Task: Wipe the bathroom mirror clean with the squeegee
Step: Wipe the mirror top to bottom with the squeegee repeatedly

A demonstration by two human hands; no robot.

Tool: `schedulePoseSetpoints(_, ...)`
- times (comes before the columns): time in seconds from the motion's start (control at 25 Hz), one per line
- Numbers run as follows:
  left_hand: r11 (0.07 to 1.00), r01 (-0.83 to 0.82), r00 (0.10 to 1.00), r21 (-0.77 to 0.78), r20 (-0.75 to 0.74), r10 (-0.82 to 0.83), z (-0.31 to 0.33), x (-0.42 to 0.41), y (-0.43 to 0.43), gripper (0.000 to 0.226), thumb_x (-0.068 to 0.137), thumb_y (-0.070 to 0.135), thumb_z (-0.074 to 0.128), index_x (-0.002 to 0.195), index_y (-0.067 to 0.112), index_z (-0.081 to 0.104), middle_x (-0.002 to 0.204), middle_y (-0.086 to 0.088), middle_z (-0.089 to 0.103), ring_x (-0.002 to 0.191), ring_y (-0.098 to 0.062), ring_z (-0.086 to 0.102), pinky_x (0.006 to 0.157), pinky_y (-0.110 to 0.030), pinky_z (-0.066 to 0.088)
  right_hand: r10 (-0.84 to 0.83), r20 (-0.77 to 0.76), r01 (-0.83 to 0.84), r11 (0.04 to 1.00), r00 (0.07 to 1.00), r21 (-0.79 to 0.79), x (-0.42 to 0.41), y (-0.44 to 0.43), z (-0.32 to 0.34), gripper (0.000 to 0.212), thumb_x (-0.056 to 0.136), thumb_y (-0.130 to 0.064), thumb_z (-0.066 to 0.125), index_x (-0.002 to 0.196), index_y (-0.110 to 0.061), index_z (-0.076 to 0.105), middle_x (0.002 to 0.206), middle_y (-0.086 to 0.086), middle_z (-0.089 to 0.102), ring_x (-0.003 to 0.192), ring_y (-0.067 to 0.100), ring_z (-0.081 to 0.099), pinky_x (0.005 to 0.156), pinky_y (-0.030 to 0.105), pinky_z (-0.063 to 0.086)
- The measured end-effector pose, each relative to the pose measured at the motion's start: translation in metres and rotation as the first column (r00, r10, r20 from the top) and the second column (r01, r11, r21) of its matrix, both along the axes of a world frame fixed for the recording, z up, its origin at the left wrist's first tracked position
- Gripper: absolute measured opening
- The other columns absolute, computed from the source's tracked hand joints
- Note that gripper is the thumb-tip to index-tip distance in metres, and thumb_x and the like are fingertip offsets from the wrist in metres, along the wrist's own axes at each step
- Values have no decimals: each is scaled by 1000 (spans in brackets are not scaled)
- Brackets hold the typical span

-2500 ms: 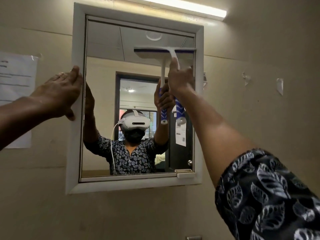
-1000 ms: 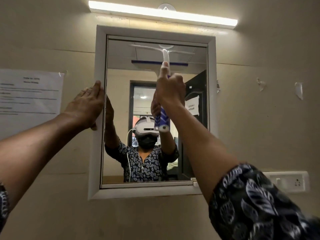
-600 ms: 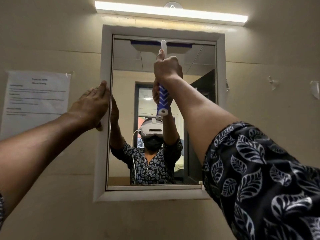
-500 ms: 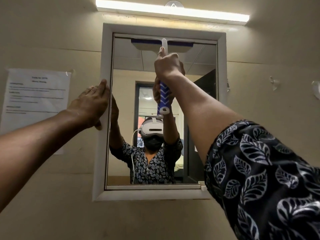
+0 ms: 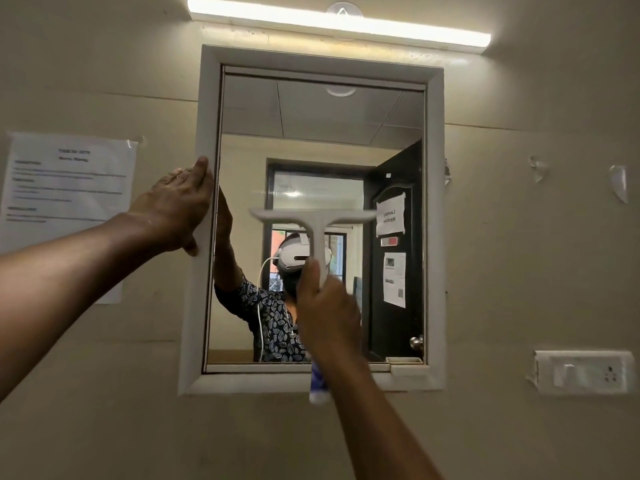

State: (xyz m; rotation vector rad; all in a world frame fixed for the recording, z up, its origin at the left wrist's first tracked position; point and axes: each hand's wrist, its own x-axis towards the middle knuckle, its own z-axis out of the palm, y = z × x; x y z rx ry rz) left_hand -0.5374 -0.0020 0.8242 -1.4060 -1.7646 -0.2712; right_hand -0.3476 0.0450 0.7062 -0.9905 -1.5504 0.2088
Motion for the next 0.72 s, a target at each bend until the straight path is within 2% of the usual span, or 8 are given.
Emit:
schedulePoseSetpoints(0.12, 1000, 0, 1000, -3, 17, 0, 0, 4, -2, 132, 61, 29, 83, 146, 0, -13, 155, -18, -16, 145, -31, 1, 117, -36, 6, 10, -13, -10, 999, 1000, -52, -3, -16, -57, 45, 86, -64, 14, 81, -33, 47, 77, -9, 56, 71, 4, 57, 64, 30, 54)
schedulePoseSetpoints(0.24, 1000, 0, 1000, 5, 20, 0, -1, 5, -3, 131, 62, 27, 84, 146, -1, -13, 155, -18, -16, 145, -31, 0, 117, -36, 5, 33, -37, -35, 997, 999, -66, -3, -27, -76, 30, 92, -57, 22, 74, -38, 38, 68, -12, 50, 71, 7, 58, 66, 31, 55)
schedulePoseSetpoints(0.44, 1000, 3, 1000, 18, 31, -4, -1, 5, -1, 129, 63, 24, 83, 146, 0, -13, 155, -18, -15, 145, -31, 0, 117, -36, 5, 73, -35, -75, 994, 997, -81, 1, -32, -63, 37, 94, -53, 25, 70, -32, 43, 64, -10, 52, 58, 3, 54, 49, 16, 43)
schedulePoseSetpoints(0.56, 1000, 6, 999, 25, 34, -7, -2, 5, -1, 129, 62, 23, 84, 146, 0, -12, 155, -18, -14, 145, -31, 0, 117, -37, 6, 67, -29, -70, 989, 997, -127, 4, -37, -66, 40, 94, -55, 26, 74, -28, 49, 67, -6, 57, 60, 6, 57, 49, 19, 43)
schedulePoseSetpoints(0.72, 999, 15, 999, 35, 41, -17, -2, 6, -1, 131, 59, 23, 85, 146, -1, -9, 155, -19, -12, 145, -32, 2, 117, -36, 5, 33, 42, -17, 942, 999, -335, 1, -53, -112, 41, 92, -59, 26, 69, -29, 44, 71, -6, 55, 63, 5, 53, 54, 23, 43)
